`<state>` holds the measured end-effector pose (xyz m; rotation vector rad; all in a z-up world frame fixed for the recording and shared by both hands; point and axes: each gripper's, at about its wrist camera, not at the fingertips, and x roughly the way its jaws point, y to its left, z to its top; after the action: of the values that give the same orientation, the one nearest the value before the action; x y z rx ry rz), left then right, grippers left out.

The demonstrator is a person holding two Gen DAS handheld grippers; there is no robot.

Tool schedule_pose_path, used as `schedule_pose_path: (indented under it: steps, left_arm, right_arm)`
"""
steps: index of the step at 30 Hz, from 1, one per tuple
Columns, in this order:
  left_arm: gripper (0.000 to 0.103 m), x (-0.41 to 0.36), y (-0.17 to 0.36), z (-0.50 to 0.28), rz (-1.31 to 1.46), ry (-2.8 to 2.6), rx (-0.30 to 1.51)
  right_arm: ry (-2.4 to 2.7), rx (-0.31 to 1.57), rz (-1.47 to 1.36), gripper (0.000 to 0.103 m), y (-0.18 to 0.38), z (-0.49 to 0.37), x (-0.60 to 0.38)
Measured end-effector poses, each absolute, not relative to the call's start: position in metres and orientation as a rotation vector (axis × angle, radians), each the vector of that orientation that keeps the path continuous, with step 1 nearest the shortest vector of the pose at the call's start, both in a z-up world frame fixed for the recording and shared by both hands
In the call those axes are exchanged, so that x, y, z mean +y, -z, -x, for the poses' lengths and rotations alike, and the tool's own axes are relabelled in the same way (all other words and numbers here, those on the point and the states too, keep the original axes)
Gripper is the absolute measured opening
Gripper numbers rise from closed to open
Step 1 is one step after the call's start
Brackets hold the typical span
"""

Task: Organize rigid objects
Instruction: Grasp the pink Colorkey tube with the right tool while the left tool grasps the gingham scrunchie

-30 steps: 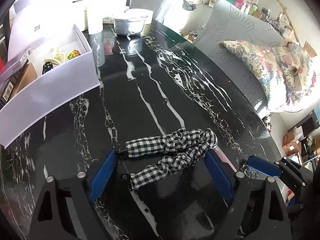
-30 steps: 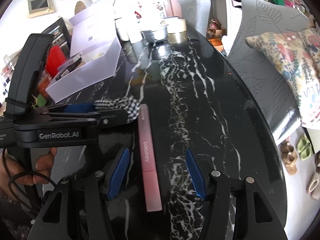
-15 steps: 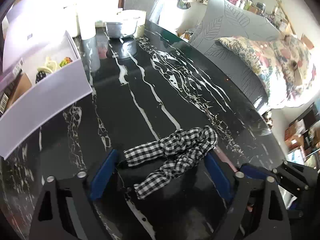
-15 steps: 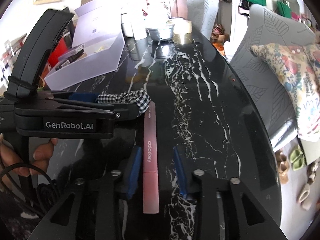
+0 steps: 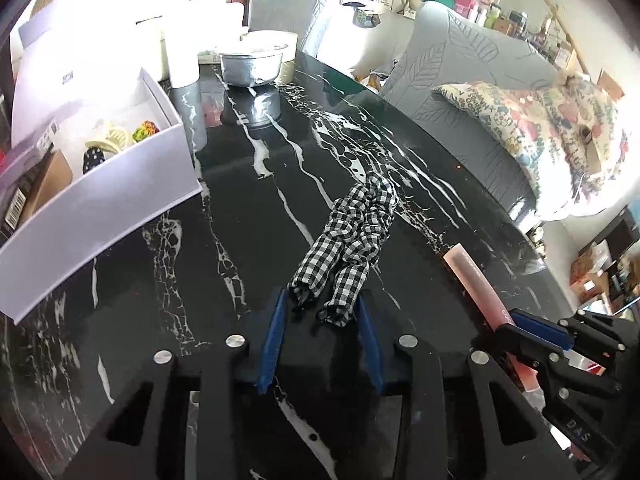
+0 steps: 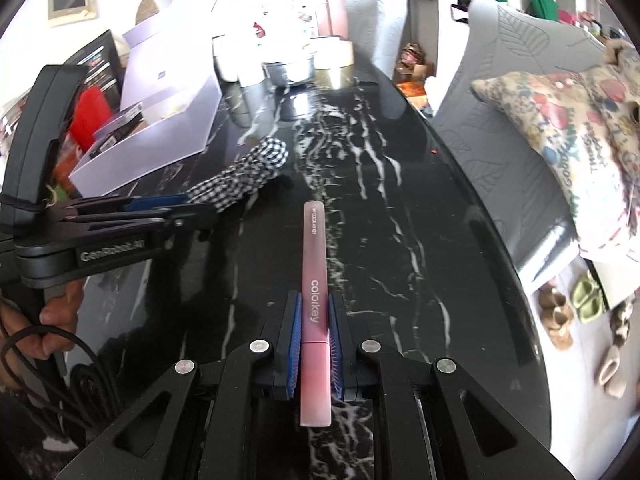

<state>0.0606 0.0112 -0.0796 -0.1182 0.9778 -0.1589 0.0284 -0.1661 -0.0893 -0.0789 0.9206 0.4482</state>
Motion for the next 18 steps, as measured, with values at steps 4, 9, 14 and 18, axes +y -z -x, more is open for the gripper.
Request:
schedule_pose_path:
  steps: [4, 9, 14, 18]
  left_arm:
    - [0.036, 0.013, 0.079, -0.062, 0.138, 0.156, 1.002]
    - [0.036, 0.008, 0.079, -0.067, 0.118, 0.139, 1.042]
    - [0.036, -0.001, 0.081, -0.073, 0.085, 0.109, 1.052]
    - [0.036, -0.003, 0.078, -0.081, 0.09, 0.127, 1.049]
  right_arm:
    - [-0.441, 0.922, 0.073, 0.013, 0.089, -0.03, -0.168]
    - [-0.442, 0.926, 0.062, 0.013, 0.089, -0.032, -0.169]
    - [-0.442, 0.927, 0.052, 0.013, 0.089, -0.033, -0.171]
    - [-0.442, 0.928, 0.046, 0.013, 0.088, -0.036, -0.173]
